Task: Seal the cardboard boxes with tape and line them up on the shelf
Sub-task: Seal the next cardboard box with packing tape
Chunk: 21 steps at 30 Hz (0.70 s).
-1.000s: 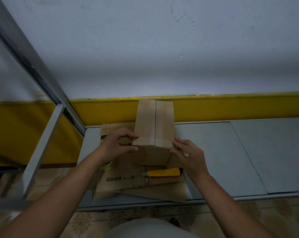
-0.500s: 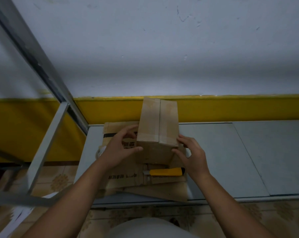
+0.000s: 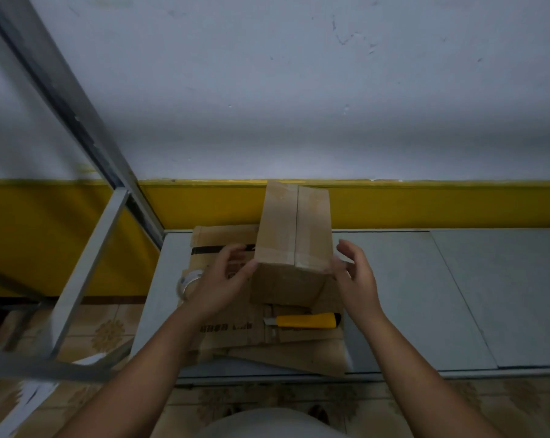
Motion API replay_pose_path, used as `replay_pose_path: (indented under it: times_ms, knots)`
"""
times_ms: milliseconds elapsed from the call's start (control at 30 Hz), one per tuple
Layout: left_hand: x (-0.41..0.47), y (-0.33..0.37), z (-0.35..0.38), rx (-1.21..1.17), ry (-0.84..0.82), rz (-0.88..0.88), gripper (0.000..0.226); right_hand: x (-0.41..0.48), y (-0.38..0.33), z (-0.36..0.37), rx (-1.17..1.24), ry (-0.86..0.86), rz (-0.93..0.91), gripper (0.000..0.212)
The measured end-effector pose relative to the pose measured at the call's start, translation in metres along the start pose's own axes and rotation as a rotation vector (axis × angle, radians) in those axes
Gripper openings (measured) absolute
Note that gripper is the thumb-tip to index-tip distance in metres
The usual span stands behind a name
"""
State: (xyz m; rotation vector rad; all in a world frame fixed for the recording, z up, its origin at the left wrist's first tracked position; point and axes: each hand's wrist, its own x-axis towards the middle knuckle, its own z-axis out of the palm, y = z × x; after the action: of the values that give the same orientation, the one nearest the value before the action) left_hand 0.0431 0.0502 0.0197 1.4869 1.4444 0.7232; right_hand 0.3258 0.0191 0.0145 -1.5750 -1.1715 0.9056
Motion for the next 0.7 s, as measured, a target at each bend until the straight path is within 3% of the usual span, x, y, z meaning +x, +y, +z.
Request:
replay_pose_path:
  times_ms: [67, 267, 500, 567, 700]
  knots:
    - [0.004, 0.015, 0.015, -0.070, -0.039, -0.006, 0.077, 0.016, -0.004, 0.001, 0.041, -0.002, 0.090, 0.052]
    - [0.003, 0.039, 0.044, -0.206, 0.071, -0.052, 0.062, 0.041, -0.016, 0.008, 0.026, -0.110, 0.203, 0.045]
    - [-0.009, 0.039, 0.041, -0.301, 0.120, -0.040, 0.050, 0.021, -0.032, 0.011, 0.039, -0.071, 0.068, 0.033]
    - [-0.013, 0.042, 0.035, -0.336, 0.123, -0.074, 0.056, 0.008, -0.041, 0.010, 0.064, -0.060, 0.000, 0.030]
    - [-0.018, 0.050, 0.023, -0.345, 0.112, -0.121, 0.070, -0.014, -0.051, 0.010, 0.064, -0.057, -0.102, 0.050]
